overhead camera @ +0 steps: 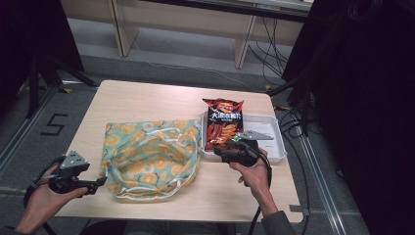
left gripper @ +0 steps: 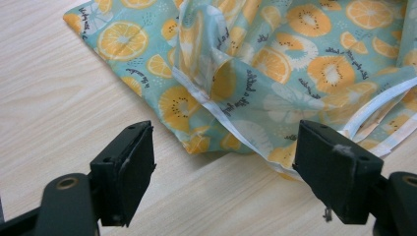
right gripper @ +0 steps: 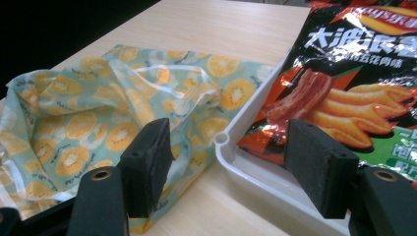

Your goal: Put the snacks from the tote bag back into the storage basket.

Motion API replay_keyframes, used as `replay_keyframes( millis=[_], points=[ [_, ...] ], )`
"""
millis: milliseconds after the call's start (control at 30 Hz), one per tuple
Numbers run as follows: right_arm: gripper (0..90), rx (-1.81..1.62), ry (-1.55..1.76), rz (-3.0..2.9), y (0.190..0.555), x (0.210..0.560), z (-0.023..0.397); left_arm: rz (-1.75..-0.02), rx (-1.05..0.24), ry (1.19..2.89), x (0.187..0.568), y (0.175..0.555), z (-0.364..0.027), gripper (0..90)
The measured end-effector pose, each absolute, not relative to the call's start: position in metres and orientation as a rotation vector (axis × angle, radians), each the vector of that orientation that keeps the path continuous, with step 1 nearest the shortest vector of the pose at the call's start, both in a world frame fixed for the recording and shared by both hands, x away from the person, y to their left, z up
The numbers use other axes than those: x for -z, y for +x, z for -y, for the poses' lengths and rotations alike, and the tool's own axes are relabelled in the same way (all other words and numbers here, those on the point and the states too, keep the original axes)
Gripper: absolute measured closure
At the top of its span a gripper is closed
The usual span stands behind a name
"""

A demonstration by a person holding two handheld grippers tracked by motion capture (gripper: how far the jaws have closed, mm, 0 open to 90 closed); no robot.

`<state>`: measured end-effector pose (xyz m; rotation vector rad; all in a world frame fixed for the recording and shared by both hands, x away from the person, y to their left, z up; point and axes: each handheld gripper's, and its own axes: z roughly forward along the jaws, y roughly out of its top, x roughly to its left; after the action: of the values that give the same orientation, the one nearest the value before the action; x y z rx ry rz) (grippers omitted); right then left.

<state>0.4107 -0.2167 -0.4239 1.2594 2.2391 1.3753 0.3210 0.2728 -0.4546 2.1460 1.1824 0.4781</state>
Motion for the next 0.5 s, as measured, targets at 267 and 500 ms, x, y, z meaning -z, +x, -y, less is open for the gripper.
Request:
replay_keyframes(
  millis=[267,500],
  points=[
    [34.3,-1.377,1.253,-2.256,0.404,0.428,0.210,-1.177,-0.488,2.150,0.454,0.321,-0.274,22.3],
    [33.3,-1.351,1.186,-2.269,0.398,0.432,0.209,-1.172,-0.491,2.151,0.454,0.321,-0.273,22.3]
  ],
)
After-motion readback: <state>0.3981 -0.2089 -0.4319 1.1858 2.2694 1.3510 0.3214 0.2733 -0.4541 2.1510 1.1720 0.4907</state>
